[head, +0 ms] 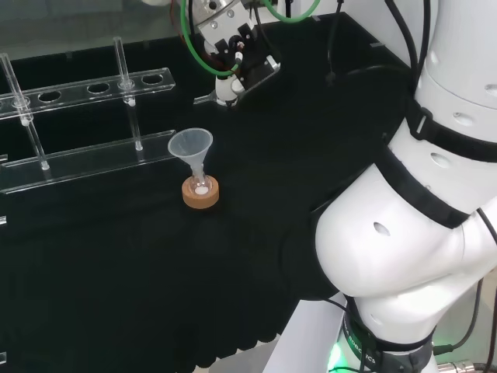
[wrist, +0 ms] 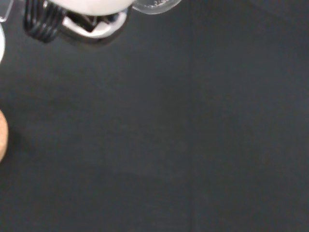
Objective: Put the weighing funnel back on the table.
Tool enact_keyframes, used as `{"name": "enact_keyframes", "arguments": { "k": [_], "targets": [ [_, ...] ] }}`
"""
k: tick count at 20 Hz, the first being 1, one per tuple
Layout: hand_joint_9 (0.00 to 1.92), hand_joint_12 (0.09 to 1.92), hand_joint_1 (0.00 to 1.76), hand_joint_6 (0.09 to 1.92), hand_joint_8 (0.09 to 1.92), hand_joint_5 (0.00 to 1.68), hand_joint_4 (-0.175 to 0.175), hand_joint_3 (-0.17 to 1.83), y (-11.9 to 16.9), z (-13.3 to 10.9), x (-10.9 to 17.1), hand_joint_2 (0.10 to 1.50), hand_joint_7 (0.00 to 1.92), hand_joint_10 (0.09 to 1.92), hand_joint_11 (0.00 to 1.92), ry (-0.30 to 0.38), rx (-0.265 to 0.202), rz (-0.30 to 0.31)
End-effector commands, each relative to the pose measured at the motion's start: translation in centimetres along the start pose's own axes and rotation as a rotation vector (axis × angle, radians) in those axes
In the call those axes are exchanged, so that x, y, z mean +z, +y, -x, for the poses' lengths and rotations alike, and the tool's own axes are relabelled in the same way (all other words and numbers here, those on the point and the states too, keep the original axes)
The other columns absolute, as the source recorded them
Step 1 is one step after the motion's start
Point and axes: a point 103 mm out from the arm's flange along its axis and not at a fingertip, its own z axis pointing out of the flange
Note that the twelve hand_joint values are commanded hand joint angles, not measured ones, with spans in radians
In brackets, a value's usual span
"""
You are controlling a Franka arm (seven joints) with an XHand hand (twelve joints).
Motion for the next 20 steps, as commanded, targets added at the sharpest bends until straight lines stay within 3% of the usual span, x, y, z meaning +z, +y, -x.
{"name": "enact_keyframes", "arguments": {
  "k": [1, 13, 20],
  "targets": [
    [0.95, 1.02, 1.10, 0.80, 0.64, 1.20, 0.175, 0.63, 1.4, 2.7, 2.0, 0.70, 0.51, 0.29, 0.82, 0.160, -0.012, 0.001],
    [0.95, 1.02, 1.10, 0.80, 0.64, 1.20, 0.175, 0.63, 3.0, 4.4, 3.0, 0.70, 0.51, 0.29, 0.81, 0.258, -0.020, 0.011],
    [0.95, 1.02, 1.10, 0.80, 0.64, 1.20, 0.175, 0.63, 4.9, 4.2, 3.5, 0.70, 0.51, 0.29, 0.81, 0.260, -0.014, 0.017]
  ]
}}
